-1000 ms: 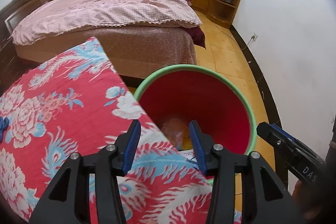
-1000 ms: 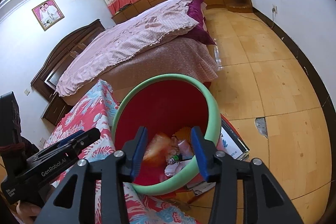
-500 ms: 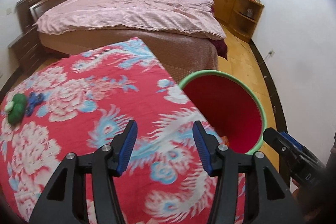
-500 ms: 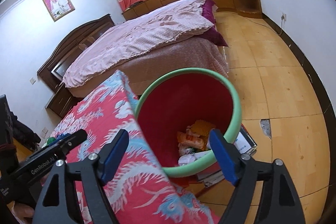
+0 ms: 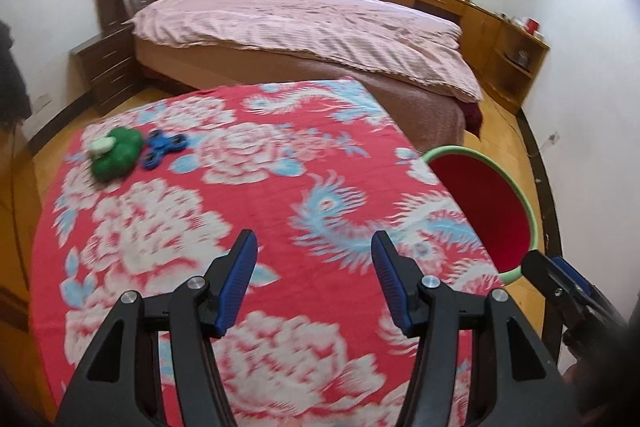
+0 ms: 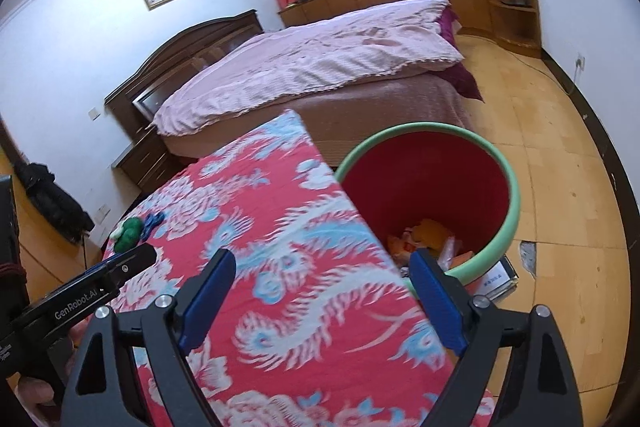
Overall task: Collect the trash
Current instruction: 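Move both open tools back over the table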
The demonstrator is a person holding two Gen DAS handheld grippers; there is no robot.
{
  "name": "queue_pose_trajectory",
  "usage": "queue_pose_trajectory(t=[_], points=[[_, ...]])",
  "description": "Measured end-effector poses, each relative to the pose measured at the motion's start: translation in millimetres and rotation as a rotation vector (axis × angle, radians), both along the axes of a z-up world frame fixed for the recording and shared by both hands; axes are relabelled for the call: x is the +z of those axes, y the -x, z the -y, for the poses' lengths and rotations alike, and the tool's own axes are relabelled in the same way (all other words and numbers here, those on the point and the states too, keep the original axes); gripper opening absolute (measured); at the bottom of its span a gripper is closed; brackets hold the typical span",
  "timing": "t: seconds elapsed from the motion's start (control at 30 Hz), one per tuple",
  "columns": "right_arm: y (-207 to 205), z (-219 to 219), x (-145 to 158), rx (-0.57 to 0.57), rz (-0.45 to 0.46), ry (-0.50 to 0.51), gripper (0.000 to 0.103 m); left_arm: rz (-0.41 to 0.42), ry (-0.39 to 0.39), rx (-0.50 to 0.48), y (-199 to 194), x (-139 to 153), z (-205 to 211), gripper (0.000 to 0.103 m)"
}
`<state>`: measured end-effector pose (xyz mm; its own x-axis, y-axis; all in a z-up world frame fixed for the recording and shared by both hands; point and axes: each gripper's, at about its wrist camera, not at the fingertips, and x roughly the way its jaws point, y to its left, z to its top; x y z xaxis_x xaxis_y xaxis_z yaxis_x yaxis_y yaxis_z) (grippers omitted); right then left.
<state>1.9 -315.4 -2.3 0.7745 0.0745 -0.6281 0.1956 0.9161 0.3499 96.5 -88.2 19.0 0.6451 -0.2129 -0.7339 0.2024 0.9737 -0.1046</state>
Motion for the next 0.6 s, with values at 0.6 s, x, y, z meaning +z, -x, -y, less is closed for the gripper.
queue_pose_trajectory(t=[0.6], points=[[33,-53,20,0.056,0.051,0.04,0.098,0.064,0.005,0.155,52,15,-64,0.059]])
